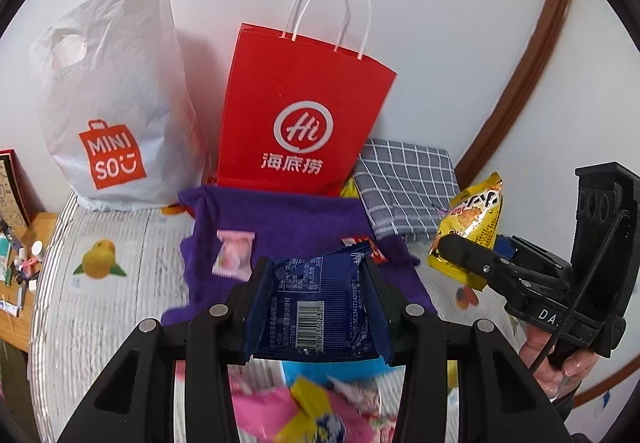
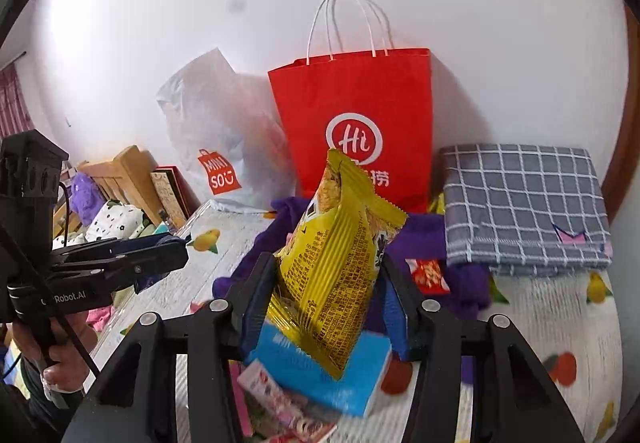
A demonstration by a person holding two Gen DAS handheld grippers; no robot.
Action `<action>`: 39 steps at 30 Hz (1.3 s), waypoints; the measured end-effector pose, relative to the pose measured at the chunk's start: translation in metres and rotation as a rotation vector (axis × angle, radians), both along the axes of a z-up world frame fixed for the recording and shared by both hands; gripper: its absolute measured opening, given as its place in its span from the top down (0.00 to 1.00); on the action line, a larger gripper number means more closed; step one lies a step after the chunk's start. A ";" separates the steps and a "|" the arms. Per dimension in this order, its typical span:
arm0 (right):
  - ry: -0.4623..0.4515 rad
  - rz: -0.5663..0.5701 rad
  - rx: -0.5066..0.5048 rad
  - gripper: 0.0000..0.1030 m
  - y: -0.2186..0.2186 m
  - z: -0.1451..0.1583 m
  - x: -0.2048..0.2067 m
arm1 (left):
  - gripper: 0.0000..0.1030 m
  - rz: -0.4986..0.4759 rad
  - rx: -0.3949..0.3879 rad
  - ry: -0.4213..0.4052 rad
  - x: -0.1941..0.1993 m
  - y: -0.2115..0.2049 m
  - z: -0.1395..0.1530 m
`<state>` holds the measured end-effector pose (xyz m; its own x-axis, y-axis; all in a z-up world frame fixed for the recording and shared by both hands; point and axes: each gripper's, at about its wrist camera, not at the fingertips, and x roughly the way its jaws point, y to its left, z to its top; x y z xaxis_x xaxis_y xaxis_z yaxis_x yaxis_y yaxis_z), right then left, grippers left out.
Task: Organize snacks
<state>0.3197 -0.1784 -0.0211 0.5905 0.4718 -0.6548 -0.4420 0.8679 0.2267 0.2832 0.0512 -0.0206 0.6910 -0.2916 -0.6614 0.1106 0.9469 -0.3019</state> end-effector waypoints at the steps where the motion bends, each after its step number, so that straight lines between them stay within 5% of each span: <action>1: 0.002 0.005 -0.002 0.52 0.001 0.000 0.008 | 0.60 0.005 -0.003 0.000 0.006 0.001 0.000; 10: 0.011 0.030 -0.044 0.52 -0.002 -0.017 0.061 | 0.60 0.012 0.013 0.050 0.061 0.006 -0.018; 29: 0.342 0.066 -0.198 0.52 -0.027 -0.123 0.114 | 0.60 0.033 0.060 0.179 0.096 0.033 -0.073; 39: 0.422 0.100 -0.267 0.52 -0.011 -0.157 0.117 | 0.59 0.021 0.080 0.232 0.104 0.029 -0.092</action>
